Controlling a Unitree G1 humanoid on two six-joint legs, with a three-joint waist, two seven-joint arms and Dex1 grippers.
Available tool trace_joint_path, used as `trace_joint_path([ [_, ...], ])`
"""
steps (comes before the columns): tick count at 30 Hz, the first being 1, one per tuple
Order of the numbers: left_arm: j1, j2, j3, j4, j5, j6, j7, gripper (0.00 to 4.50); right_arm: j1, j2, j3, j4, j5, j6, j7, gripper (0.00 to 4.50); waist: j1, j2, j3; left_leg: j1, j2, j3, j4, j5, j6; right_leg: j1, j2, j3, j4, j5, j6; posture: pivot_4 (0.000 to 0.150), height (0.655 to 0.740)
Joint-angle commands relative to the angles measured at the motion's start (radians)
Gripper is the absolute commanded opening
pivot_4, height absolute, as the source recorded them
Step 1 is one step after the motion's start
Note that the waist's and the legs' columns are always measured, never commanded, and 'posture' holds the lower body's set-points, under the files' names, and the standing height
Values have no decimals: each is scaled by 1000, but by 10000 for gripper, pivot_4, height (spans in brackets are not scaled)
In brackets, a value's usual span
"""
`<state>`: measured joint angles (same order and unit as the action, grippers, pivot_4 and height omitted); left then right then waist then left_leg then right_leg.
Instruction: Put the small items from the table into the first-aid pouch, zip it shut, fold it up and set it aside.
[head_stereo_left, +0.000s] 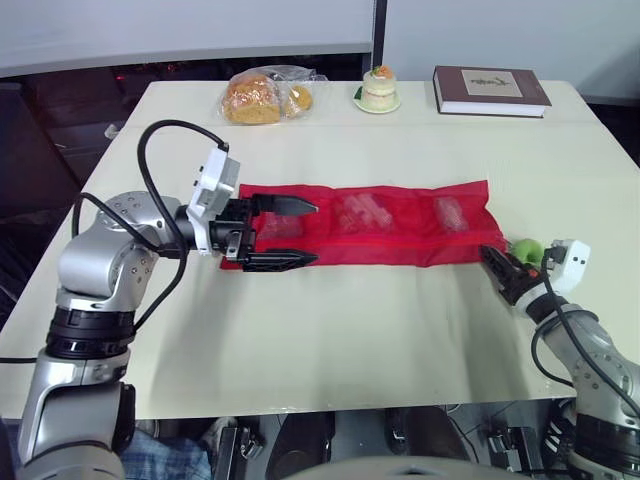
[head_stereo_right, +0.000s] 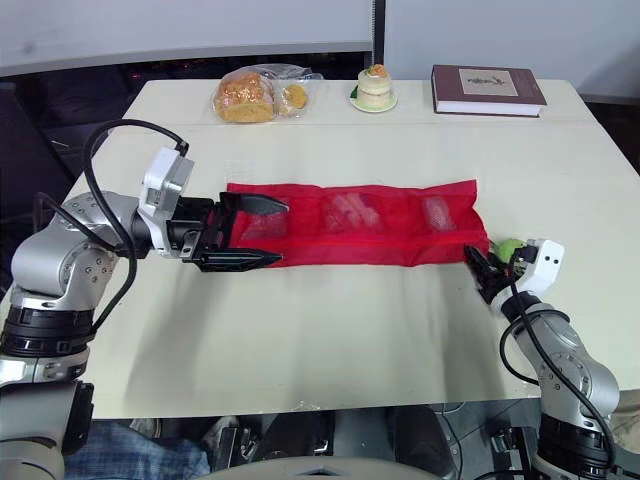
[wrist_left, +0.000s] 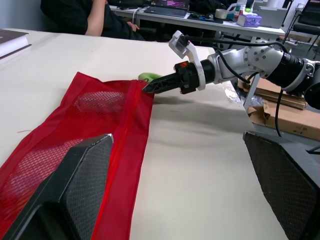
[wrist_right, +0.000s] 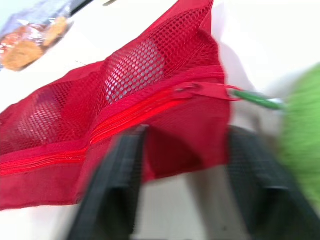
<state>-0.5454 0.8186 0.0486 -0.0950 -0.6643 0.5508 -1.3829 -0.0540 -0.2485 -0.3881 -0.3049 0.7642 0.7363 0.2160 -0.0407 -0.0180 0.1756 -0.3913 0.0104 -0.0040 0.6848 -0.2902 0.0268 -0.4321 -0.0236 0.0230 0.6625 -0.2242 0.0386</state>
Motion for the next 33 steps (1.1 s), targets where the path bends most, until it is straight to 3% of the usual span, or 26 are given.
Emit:
trace_joint_path([
  [1, -22, -3, 7, -2, 4, -24, -9, 45000, 3, -2, 2, -43, 26, -15, 14, 424, 0, 0, 0, 0, 0, 0, 0, 0, 0, 0, 0, 0, 0, 0, 0, 1500, 7400],
  [9, -31, -10, 1, 7, 11, -37, -7, 45000, 33, -43, -81, -51, 65, -23, 11, 424, 5, 0, 0, 0, 0, 0, 0, 0, 0, 0, 0, 0, 0, 0, 0, 1500, 7400],
  [18, -45, -17, 4, 11, 10, -47, 2, 45000, 123, -297, -289, -19, 131, -21, 135, 424, 30, 1, 0, -2, -2, -1, 0, 0, 0, 0, -2, -1, -1, 0, 0, 1500, 7400],
  [24, -61, -20, 5, 20, 12, -50, 6, 45000, 121, -422, -293, -93, 177, -9, 261, 424, 25, 1, 0, 0, -2, 0, 1, 0, 0, 1, -1, -1, 0, 0, 0, 1500, 7400],
  [26, -66, -24, 11, 22, 11, -52, 16, 45000, 83, -441, -266, -144, 257, 29, 279, 424, 22, 1, 0, 0, -2, 0, 1, 0, 0, 1, 0, 0, 0, 0, 0, 1500, 7400],
  [29, -71, -34, 15, 17, 6, -47, 37, 45000, -5, -456, -90, -260, 339, 104, 283, 424, 15, 1, 0, 0, 0, 0, 2, 0, 0, 1, 1, 0, 1, 0, 0, 1500, 7400],
  [33, -68, -41, 13, 0, 1, -39, 49, 45000, -108, -485, 215, -307, 163, 124, 290, 424, 14, 1, 0, -1, 0, -3, 2, 0, 0, 1, 4, 0, 0, 0, 0, 1500, 7400],
])
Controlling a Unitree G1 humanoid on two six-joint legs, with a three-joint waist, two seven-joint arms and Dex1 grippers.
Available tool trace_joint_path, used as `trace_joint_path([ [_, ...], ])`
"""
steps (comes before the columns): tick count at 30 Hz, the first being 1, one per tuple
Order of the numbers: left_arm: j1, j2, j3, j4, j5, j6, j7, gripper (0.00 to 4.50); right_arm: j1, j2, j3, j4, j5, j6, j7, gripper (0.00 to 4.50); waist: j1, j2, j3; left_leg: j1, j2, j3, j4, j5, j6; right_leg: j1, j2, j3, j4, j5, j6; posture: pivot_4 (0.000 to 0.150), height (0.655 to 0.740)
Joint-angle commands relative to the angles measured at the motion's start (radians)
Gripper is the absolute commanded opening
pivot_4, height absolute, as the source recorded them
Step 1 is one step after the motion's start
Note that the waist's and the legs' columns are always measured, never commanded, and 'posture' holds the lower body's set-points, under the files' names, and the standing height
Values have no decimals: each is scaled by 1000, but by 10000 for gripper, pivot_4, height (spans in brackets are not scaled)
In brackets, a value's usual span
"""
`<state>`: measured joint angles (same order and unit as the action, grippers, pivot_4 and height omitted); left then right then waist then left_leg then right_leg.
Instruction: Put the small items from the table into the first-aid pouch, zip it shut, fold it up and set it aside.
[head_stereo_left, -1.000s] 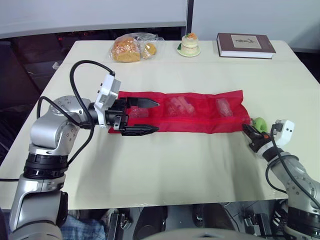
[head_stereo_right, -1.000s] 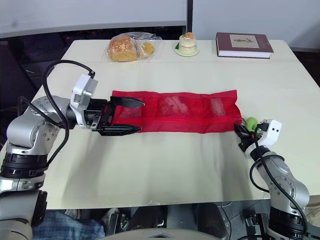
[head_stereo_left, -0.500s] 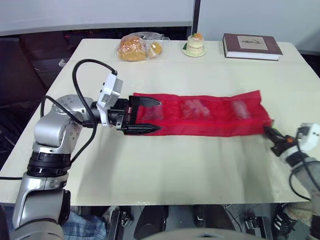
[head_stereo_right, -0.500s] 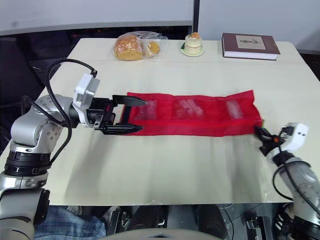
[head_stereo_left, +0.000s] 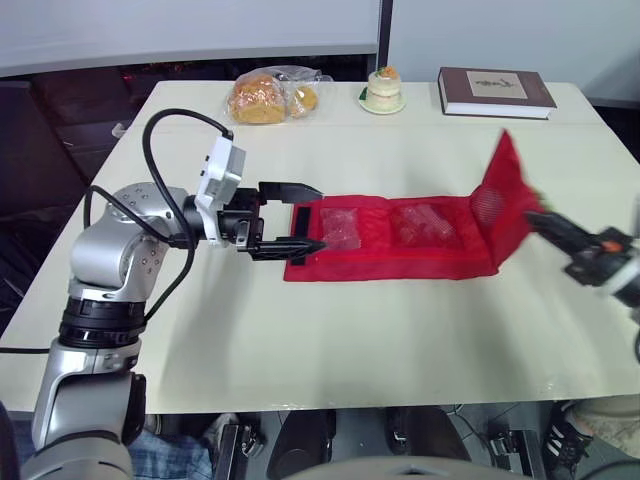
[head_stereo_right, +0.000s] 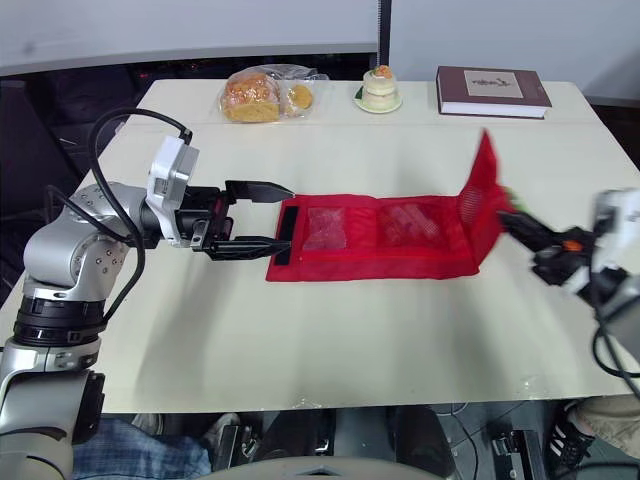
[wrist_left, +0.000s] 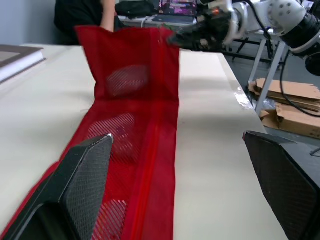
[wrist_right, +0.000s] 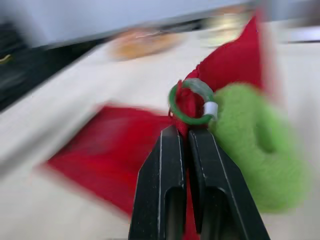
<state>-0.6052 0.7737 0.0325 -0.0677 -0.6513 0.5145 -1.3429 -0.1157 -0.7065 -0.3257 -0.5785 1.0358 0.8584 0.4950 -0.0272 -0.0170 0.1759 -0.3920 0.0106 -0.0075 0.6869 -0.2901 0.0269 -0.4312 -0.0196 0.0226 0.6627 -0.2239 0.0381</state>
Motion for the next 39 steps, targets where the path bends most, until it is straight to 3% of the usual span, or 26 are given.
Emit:
trace_joint_path([
  [1, -6, 3, 31, -31, -13, -1, 13, 45000, -67, -38, 219, -29, -168, -7, 14, 424, 3, 0, 0, 0, 0, 0, 0, 0, 0, 0, 0, 0, 0, 0, 0, 1500, 7400],
  [3, 6, 5, 36, -46, -20, 6, 23, 45000, -120, -68, 377, -7, -338, -57, 23, 424, 7, 0, 0, -2, 0, 0, 0, 0, 0, -1, -1, 1, -1, 0, 0, 1500, 7400],
  [6, 22, 9, 44, -65, -27, 15, 37, 45000, -164, -38, 443, 24, -445, -115, 5, 9574, 12, 0, 0, -3, -1, 1, 2, 0, 0, -1, -2, 1, -2, 0, 0, 1500, 7400],
  [9, 40, 19, 57, -80, -34, 25, 48, 45000, -160, -37, 386, 11, -399, -108, 57, 22656, 19, 0, 0, -5, -1, -1, 2, 0, 0, -2, -3, 0, -2, 0, 0, 1500, 7400],
  [10, 47, 23, 62, -84, -37, 30, 53, 45000, -152, -46, 362, 6, -388, -111, 79, 30457, 19, 0, 0, -5, -1, -1, 2, 0, 0, -2, -3, -1, -2, 0, 0, 1500, 7400],
  [14, 84, 29, 88, -88, -43, 60, 90, 45000, -89, -108, 262, -29, -330, -142, 209, 44178, 19, 0, 0, -5, -1, -1, 2, 0, 0, -1, -4, -1, -2, 0, 0, 1500, 7400],
  [17, 143, 46, 103, -62, -22, 133, 169, 45000, -41, -141, 169, -39, -317, -211, 294, 44178, 14, 0, 0, -4, -1, -1, 2, 0, 0, -1, -4, -1, -1, 0, 0, 1500, 7400],
  [21, 176, -8, 143, 44, 16, 190, 352, 45000, -26, -162, 80, -13, -309, -273, 366, 44178, 14, 0, 0, -3, -1, -1, 2, 0, 0, -1, -3, -1, 0, 0, 0, 1500, 7400],
  [27, 197, -66, 165, 62, -51, 395, 483, 45000, -51, -178, 28, 10, -284, -280, 410, 44178, 16, -1, 0, -2, -1, -1, 3, 0, 0, 0, -3, -1, 1, 1, 0, 1500, 7400],
  [33, 131, -216, 305, 177, -155, 694, 740, 45000, -80, -169, 10, -16, -216, -257, 399, 44178, 18, -1, 0, -3, -1, -3, 4, 0, 0, 0, -6, -3, 1, 1, 0, 1500, 7400],
  [39, 69, -298, 367, 246, -150, 805, 878, 45000, -86, -166, 11, -36, -165, -231, 368, 44178, 21, -2, -1, -1, -3, -4, 4, 0, 0, 2, -8, -4, 2, 1, 0, 1500, 7400],
])
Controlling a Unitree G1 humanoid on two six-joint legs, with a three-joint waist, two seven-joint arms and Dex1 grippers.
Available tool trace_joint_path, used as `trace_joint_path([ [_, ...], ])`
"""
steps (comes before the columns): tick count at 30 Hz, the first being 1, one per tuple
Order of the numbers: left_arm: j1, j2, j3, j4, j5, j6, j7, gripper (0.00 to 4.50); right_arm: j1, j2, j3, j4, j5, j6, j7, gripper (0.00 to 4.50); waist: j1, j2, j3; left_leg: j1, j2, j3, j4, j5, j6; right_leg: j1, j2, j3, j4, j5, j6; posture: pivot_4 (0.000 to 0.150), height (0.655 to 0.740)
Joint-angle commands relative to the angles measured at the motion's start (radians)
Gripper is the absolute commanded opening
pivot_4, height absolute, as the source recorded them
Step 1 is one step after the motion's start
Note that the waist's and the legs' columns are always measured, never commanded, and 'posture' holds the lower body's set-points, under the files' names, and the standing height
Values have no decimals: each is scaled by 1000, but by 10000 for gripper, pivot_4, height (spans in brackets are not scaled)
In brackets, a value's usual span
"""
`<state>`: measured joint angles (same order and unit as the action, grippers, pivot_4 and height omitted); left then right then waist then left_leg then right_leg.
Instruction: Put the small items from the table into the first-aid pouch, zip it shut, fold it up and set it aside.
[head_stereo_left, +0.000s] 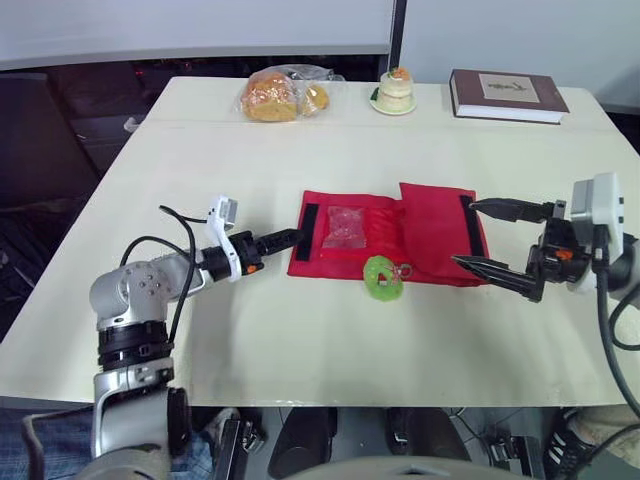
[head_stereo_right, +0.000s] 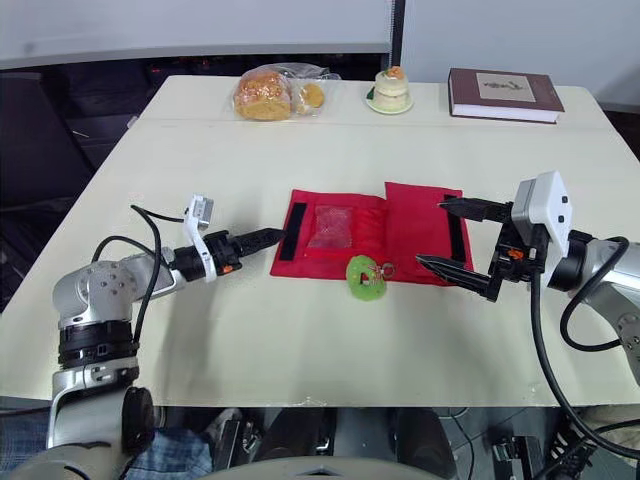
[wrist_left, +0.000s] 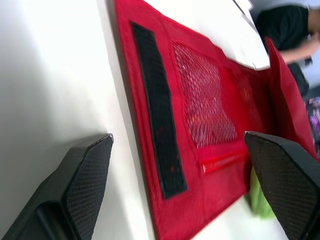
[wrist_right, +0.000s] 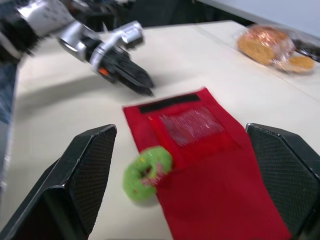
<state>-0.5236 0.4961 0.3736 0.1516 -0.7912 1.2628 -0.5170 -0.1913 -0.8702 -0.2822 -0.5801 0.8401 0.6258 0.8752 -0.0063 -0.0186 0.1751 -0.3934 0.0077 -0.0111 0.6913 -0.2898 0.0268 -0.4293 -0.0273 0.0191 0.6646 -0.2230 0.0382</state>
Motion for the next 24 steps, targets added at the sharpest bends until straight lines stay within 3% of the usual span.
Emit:
trace_joint_path([
  [1, -18, -30, 31, 28, -20, 79, 56, 45000, -10, -4, -32, -36, 30, 1, -15, 44178, 0, 0, 0, 1, 0, 0, 0, 0, 0, 1, 0, 0, 0, 0, 0, 1500, 7400],
  [4, -46, -67, 57, 38, -65, 161, 58, 45000, -10, -7, -32, -39, 31, -4, -21, 44178, 0, 0, 0, 3, -1, 0, 0, 0, 0, 3, -1, 0, 0, 0, 0, 1500, 7400],
  [13, -94, -113, 130, 82, -139, 232, 40, 2255, 0, -11, -41, -53, 49, -3, -35, 45000, -1, -1, 0, 2, -2, -1, 0, 1, 0, 3, -5, -2, -1, 0, 0, 1500, 7400],
  [18, -46, -36, 84, 36, -157, 241, -53, 840, 2, -3, -34, -57, 63, -1, -42, 45000, -7, -1, 0, 2, -2, -1, 0, 1, 0, 3, -5, -2, -1, 0, 0, 1500, 7400],
  [24, 23, 211, -32, 67, -117, 180, -275, 840, -6, 8, 4, -45, 46, -9, -42, 45000, -11, -1, 0, 3, -1, 0, -2, 3, -3, 3, -5, -1, -1, 0, 0, 1500, 7400],
])
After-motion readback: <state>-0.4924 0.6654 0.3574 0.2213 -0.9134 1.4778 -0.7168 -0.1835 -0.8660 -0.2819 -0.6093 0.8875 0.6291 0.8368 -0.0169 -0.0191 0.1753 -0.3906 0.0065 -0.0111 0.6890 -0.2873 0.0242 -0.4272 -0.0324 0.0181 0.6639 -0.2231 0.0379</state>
